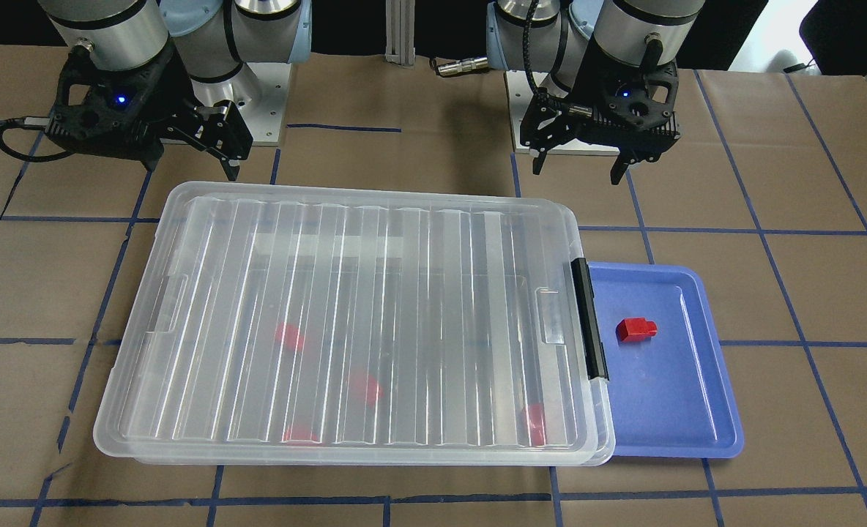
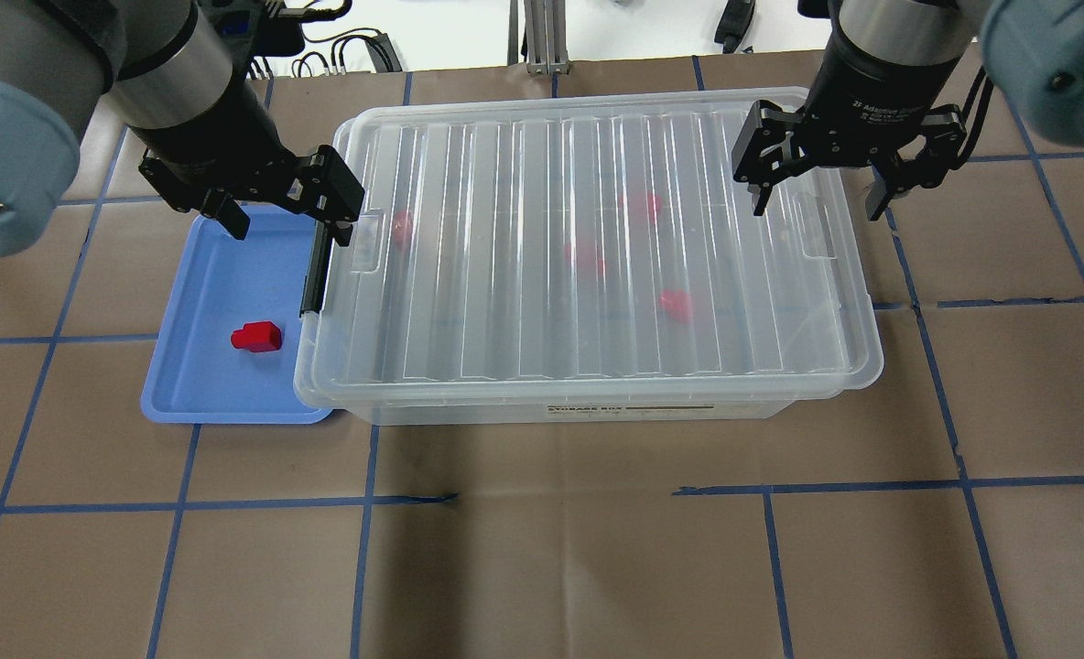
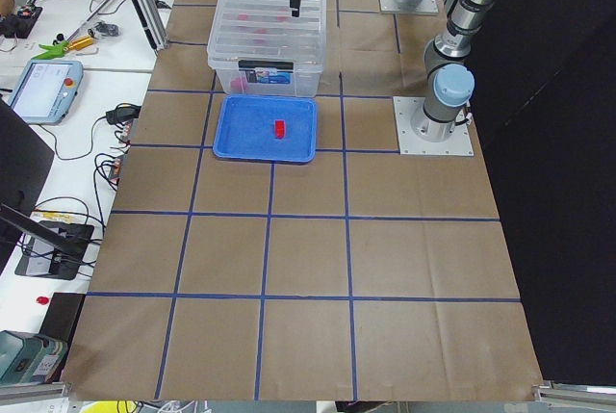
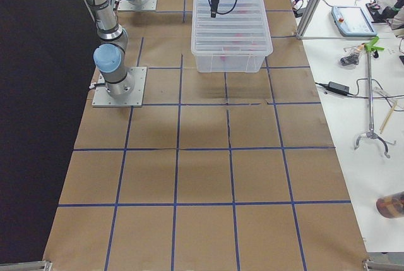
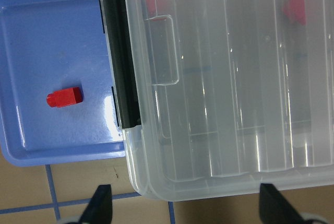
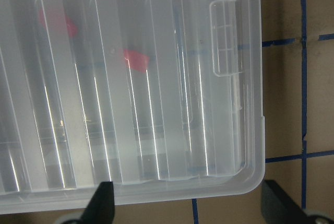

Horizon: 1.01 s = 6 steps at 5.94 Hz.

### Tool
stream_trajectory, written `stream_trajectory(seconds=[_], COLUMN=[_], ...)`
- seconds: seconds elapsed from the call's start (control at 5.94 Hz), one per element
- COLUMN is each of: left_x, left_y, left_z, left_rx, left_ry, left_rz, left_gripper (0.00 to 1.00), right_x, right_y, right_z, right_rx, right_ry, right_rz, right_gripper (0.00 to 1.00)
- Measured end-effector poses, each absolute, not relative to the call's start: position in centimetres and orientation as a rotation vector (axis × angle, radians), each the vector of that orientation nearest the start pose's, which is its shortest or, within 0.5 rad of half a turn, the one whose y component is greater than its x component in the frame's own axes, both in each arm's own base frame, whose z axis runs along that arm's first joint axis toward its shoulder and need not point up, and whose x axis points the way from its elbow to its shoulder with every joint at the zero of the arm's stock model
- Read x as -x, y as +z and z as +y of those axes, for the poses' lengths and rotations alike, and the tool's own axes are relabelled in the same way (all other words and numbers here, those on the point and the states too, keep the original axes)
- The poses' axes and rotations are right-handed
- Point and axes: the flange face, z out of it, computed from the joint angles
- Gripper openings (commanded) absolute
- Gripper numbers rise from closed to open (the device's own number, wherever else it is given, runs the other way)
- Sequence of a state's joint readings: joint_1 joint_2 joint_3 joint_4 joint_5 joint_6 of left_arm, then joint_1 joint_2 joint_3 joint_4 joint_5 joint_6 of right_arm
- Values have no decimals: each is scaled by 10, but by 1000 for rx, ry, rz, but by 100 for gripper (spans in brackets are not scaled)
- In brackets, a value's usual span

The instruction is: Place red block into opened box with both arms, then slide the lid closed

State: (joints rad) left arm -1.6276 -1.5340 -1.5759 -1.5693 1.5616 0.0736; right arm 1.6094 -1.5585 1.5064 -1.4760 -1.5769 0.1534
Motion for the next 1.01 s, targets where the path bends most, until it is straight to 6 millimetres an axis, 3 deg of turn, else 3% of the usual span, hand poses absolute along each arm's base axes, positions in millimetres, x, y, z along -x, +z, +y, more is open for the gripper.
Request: stream_trajectory(seconds=[0.67, 0.84, 1.01], left_x=[161, 161, 161], left_y=[503, 503, 503], left_z=[-470, -470, -470], left_rx=[-205, -205, -206], left_ry=[-52, -52, -52], left_rz=[3143, 3143, 3143], left_gripper=[98, 98, 98], right_x=[-150, -138, -109], right_y=[504, 502, 499], right_z=[-488, -491, -499], right_rx=[-182, -188, -189], right_ry=[65, 67, 72], right_rz=[3146, 3145, 3140], right_gripper=[100, 100, 100])
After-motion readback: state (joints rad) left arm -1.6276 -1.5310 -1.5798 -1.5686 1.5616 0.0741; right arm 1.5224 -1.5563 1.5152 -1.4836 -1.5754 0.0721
